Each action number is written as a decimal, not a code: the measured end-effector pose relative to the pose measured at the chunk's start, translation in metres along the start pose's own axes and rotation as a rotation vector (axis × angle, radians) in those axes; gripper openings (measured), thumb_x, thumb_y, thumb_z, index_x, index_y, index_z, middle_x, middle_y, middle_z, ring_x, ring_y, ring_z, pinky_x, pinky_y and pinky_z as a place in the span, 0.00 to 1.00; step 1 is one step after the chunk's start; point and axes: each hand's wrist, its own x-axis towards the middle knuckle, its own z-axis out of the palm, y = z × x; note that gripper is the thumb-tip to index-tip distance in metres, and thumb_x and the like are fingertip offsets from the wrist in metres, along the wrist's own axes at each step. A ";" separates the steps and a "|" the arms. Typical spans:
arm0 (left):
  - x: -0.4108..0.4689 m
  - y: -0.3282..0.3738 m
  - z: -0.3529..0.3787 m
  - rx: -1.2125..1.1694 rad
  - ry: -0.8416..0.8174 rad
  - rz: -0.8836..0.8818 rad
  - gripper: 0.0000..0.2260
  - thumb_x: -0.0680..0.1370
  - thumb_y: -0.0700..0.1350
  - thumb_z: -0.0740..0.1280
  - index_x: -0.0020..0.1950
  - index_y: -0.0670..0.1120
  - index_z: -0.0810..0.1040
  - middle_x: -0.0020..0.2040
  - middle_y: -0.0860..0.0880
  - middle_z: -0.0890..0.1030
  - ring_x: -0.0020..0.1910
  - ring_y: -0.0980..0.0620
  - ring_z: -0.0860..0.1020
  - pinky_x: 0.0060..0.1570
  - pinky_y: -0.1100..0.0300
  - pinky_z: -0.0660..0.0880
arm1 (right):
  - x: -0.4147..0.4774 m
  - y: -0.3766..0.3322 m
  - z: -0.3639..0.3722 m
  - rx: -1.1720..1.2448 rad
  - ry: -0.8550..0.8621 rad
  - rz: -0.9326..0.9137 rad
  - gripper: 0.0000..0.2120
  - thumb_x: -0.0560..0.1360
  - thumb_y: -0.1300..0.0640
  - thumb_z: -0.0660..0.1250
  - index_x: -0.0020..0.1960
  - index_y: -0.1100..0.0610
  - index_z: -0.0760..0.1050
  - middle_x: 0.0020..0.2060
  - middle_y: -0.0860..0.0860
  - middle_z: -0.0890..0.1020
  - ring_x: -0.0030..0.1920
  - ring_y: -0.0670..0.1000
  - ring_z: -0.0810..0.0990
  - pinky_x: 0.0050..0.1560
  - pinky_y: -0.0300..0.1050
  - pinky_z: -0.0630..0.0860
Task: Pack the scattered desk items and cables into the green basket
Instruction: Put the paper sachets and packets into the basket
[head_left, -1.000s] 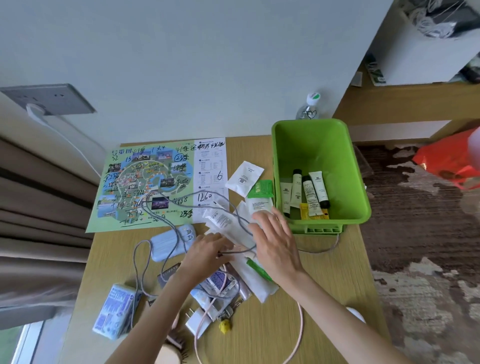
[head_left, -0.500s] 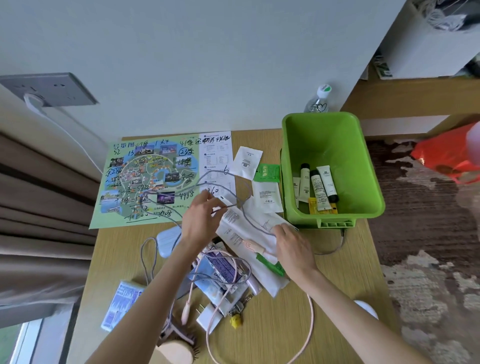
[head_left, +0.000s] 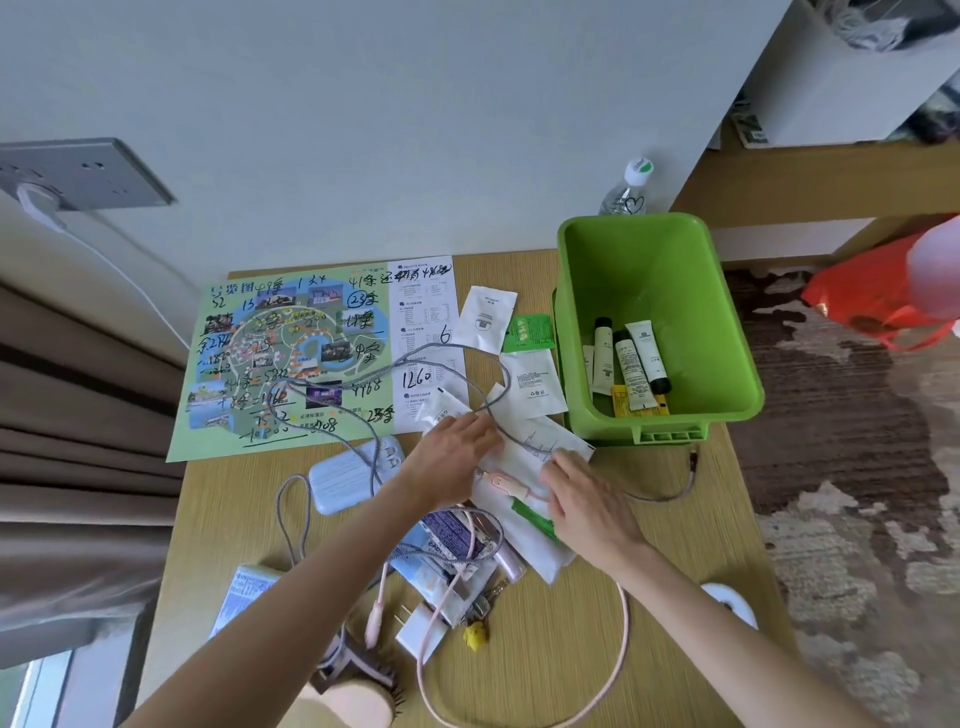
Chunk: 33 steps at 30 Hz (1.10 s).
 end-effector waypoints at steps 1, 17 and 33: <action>0.001 0.001 0.000 0.008 -0.003 0.010 0.27 0.72 0.36 0.62 0.71 0.49 0.68 0.69 0.49 0.70 0.70 0.48 0.66 0.71 0.52 0.62 | -0.002 -0.001 0.003 0.002 -0.022 -0.036 0.06 0.73 0.60 0.69 0.46 0.55 0.72 0.44 0.48 0.74 0.42 0.48 0.75 0.38 0.37 0.71; 0.007 0.002 -0.007 0.147 -0.115 0.145 0.26 0.76 0.49 0.64 0.73 0.48 0.63 0.67 0.47 0.68 0.65 0.48 0.67 0.69 0.49 0.64 | -0.038 0.031 -0.003 -0.073 0.122 0.328 0.05 0.74 0.64 0.69 0.43 0.58 0.73 0.37 0.50 0.77 0.30 0.50 0.75 0.30 0.41 0.69; -0.012 0.017 -0.059 -0.321 0.361 -0.047 0.08 0.81 0.43 0.62 0.56 0.41 0.75 0.42 0.44 0.80 0.37 0.42 0.78 0.36 0.52 0.75 | -0.030 0.008 0.012 0.251 0.191 0.250 0.04 0.78 0.57 0.64 0.47 0.56 0.71 0.43 0.49 0.76 0.37 0.50 0.77 0.30 0.45 0.72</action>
